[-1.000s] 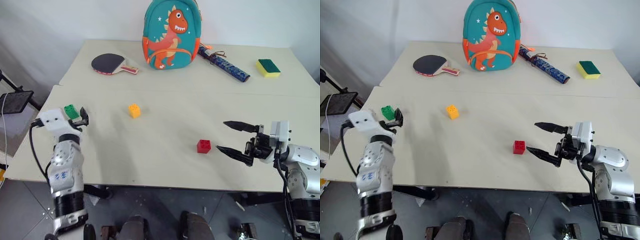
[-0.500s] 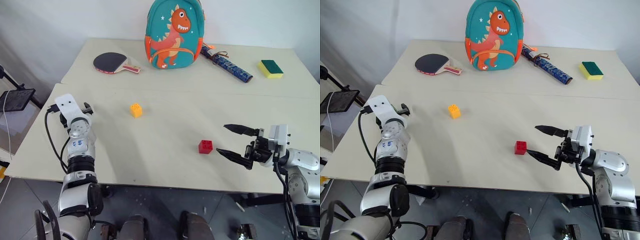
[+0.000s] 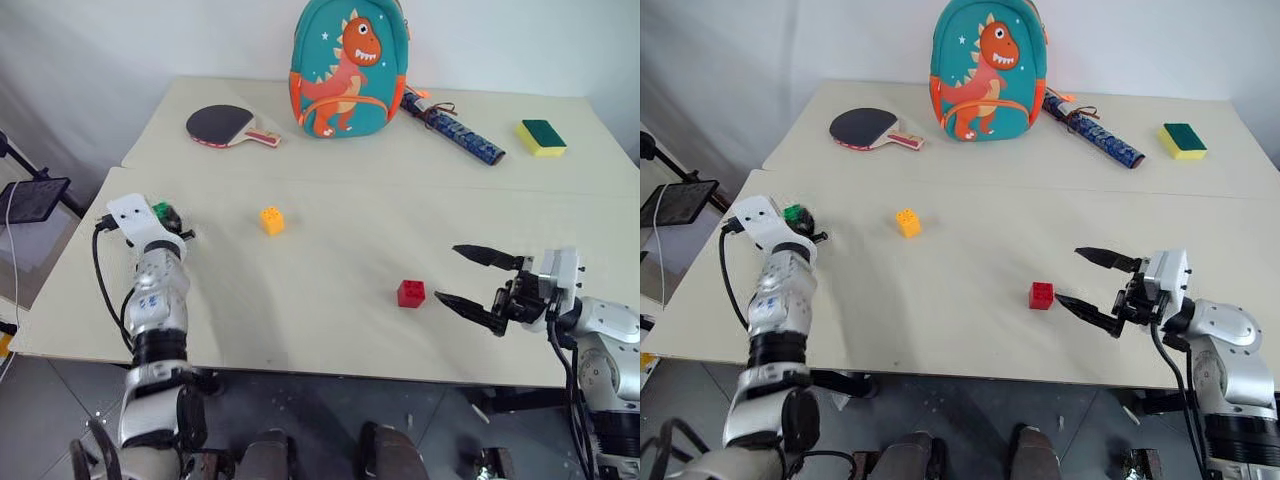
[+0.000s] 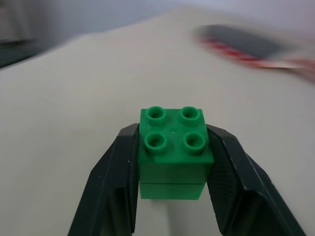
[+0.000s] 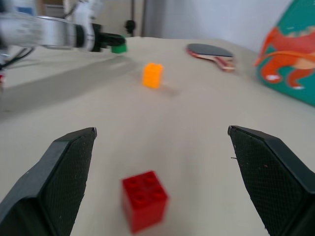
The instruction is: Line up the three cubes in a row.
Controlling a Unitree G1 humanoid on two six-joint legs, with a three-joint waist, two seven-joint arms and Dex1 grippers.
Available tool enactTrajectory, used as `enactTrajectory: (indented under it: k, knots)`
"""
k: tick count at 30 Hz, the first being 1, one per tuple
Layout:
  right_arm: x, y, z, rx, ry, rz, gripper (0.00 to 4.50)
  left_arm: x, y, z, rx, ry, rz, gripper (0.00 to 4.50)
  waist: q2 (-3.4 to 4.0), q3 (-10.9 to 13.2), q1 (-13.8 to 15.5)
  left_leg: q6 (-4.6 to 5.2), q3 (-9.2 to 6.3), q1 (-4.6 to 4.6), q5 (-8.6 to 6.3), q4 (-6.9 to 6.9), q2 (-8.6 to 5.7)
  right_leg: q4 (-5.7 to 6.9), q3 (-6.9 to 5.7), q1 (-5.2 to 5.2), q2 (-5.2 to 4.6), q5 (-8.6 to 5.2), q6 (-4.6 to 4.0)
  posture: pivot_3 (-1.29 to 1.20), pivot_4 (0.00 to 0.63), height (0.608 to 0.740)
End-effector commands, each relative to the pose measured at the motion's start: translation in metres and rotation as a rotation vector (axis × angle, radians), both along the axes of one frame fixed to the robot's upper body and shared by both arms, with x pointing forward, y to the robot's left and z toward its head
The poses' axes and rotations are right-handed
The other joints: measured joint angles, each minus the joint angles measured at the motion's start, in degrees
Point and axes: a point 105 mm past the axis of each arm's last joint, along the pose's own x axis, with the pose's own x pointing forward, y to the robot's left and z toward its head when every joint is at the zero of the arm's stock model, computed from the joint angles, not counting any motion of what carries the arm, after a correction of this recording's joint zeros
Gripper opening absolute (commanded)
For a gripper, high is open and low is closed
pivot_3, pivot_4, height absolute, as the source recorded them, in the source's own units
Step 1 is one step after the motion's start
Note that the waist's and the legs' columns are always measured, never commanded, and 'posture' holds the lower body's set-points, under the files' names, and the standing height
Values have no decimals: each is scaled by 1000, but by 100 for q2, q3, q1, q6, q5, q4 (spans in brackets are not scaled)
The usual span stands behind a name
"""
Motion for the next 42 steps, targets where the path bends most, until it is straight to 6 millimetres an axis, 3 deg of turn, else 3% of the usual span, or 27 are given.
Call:
enactTrajectory:
  k: [1, 2, 4, 6, 7, 10, 12, 14, 17, 28, 33, 37, 40, 42]
  knots:
    - [-10, -22, 15, -36, -47, -61, 4500, -38, -33, 49, 155, -199, -482, 1491, 0, 0, -4, -1, 1, 1, -1, 0, 1, 3, 0, 0, 1, 0, -1, 0, 150, 740]
    - [-13, -27, 13, -49, -35, -71, 4500, -57, -49, 53, 240, -227, -666, 1491, 0, 0, -5, -2, 2, 1, -1, 0, 5, -1, 0, 0, 4, -1, -2, 0, 150, 740]
    - [-20, -36, 6, -75, -1, -91, 4500, -94, -83, 32, 420, -105, -1067, 1491, 1, -1, 1, -5, 4, 4, -3, 0, 6, 0, 2, 1, 4, -2, -3, 0, 150, 740]
    - [-24, -37, 1, -81, 18, -100, 4500, -104, -99, 14, 496, -13, -1241, 1491, 28, -7, 53, -4, 6, 10, -4, 0, 1, -7, 3, 11, 3, -3, -5, 0, 150, 740]
    - [-24, -37, 0, -80, 21, -100, 4500, -103, -103, 12, 504, -6, -1265, 1491, 38, -6, 71, 1, 7, 10, -3, 2, -3, -14, 4, 18, 0, -3, -5, 0, 150, 740]
    - [-34, -34, -14, -119, 49, -76, 4500, -89, -151, -7, 558, -2, -1415, 1491, 35, -3, 151, 10, 13, 11, 6, 8, -7, -16, 14, 23, -2, -5, -12, 0, 150, 740]
    - [-38, -31, -18, -131, 59, -61, 4500, -83, -172, -20, 618, 17, -1478, 1491, 35, -3, 149, 9, 15, 1, 6, 28, -4, -11, 13, 19, 2, -2, -17, 0, 150, 740]
    - [-41, -28, -17, -125, 60, -61, 4500, -65, -196, -21, 596, -14, -1450, 1491, 33, -1, 135, 11, 24, 1, 3, 32, -4, -8, 18, 17, 2, -1, -17, 0, 150, 740]
    - [-46, -25, -16, -116, 71, -59, 4500, -59, -216, -30, 612, -11, -1499, 1491, 31, 0, 76, 13, 28, -1, 2, 33, -3, -7, 17, 12, 2, -1, -17, 0, 150, 740]
    - [-57, -8, -26, -72, 116, -46, 4500, -53, -239, -41, 687, -19, -1564, 1491, 28, 2, 63, 22, 19, -9, -4, 52, -1, -5, 14, 14, -1, -1, -17, 0, 150, 740]
    - [-58, -3, -28, -55, 114, -55, 4500, -52, -242, -34, 669, -65, -1554, 3131, 27, 2, 48, 24, 19, -9, -7, 55, 0, -4, 13, 14, -1, 0, -16, 0, 150, 740]
    - [-58, 2, -29, -49, 125, -32, 4500, -55, -224, -19, 657, -126, -1525, 4408, 27, 2, 25, 23, 18, -9, -7, 54, 1, -2, 12, 13, -1, 0, -16, 0, 150, 740]
    - [-56, 5, -27, -44, 129, -14, 4500, -59, -203, -9, 661, -157, -1502, 4461, 27, 2, -17, 21, 18, -7, -8, 54, 6, 2, 14, 11, 0, -1, -16, 0, 150, 740]
    - [-51, 9, -23, -16, 138, 12, 4500, -63, -169, 9, 619, -218, -1406, 4461, 28, 2, -27, 20, 15, -2, -9, 53, 8, 13, 14, 10, 0, -1, -16, 0, 150, 740]
